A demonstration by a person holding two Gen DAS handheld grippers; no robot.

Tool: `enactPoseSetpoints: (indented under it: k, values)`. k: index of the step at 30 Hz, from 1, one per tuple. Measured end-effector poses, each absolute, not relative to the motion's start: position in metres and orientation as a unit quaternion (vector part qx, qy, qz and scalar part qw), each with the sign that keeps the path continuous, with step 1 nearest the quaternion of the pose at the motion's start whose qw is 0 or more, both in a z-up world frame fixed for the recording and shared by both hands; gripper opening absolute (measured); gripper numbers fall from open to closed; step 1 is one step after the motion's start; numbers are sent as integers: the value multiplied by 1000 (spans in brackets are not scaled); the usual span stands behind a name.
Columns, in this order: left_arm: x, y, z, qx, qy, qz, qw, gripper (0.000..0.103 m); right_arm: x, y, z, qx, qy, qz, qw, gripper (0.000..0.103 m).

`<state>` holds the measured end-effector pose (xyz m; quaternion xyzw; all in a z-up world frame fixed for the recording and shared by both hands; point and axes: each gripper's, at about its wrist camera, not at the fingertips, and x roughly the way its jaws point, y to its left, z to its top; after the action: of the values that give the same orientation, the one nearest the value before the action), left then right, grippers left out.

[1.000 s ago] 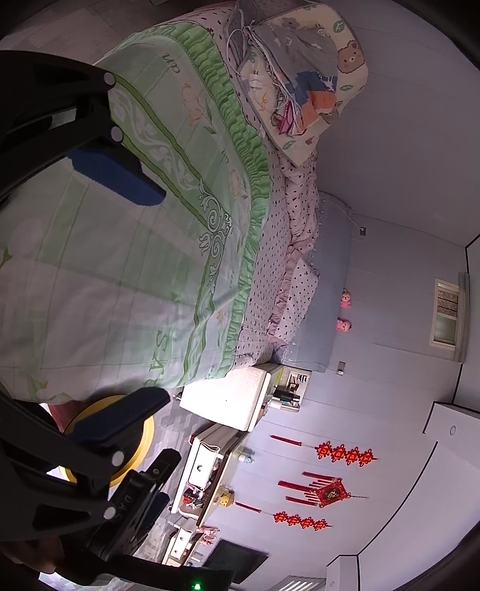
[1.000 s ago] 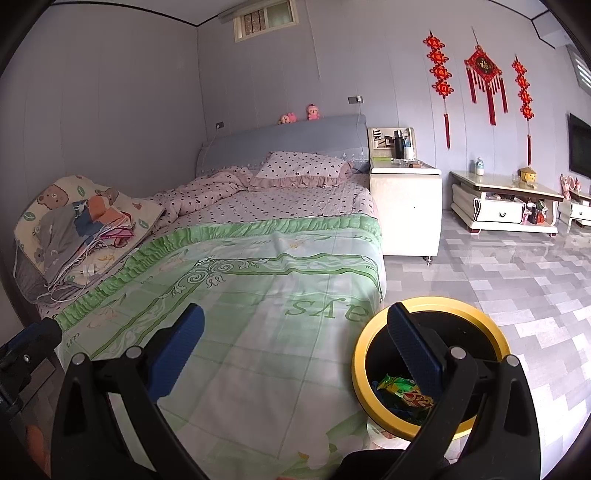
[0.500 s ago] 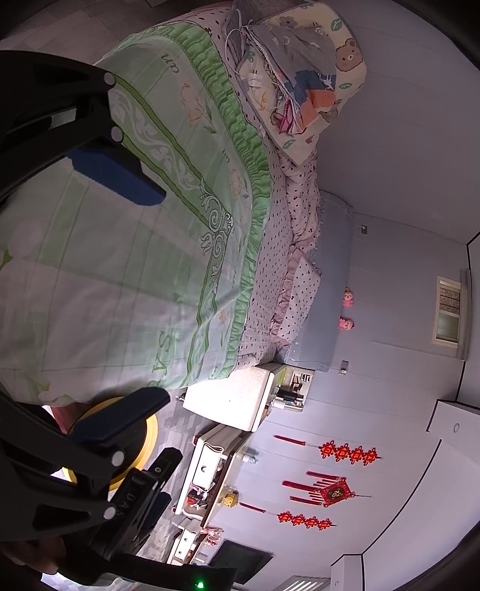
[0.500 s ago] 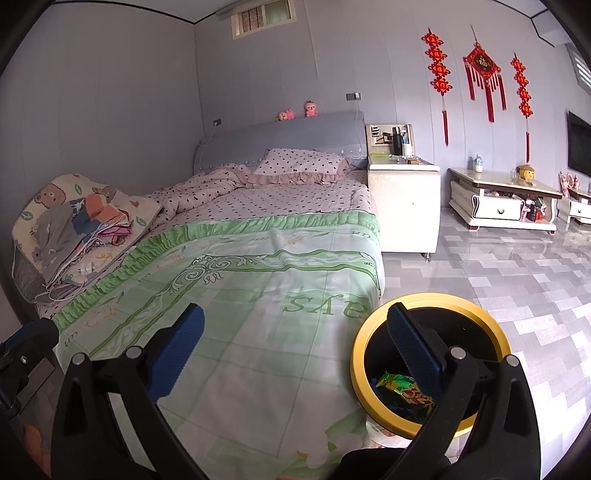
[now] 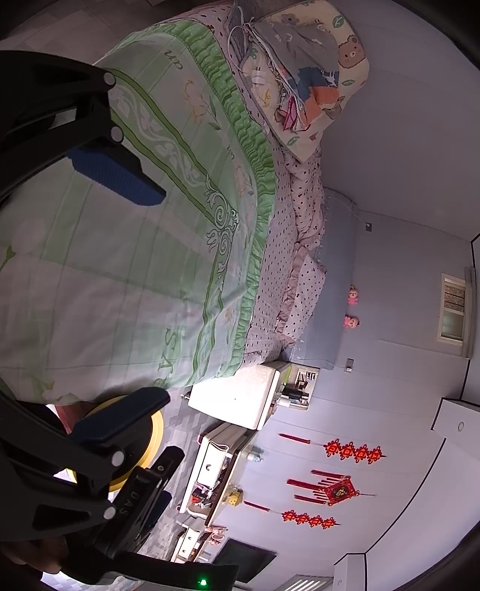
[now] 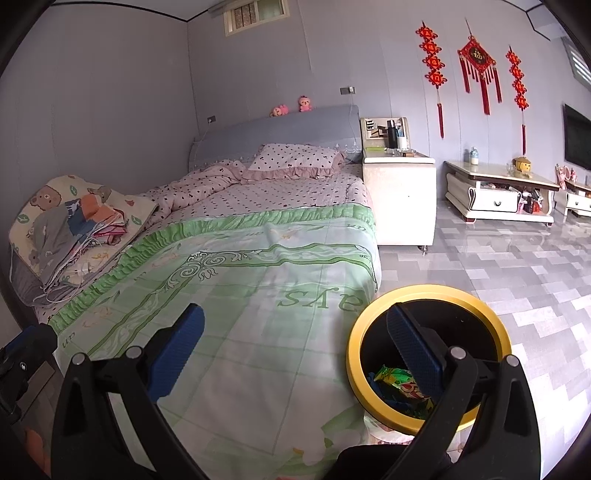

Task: Collect trash

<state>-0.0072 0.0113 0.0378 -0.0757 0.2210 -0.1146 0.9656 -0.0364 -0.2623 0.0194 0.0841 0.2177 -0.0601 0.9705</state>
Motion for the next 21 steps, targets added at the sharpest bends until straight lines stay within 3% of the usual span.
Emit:
enactPoseSetpoints:
  k: [21]
  values:
    - [-5,10,35,-76,226,-117,964,95,-34,-265,12,91,227,-65,967,95]
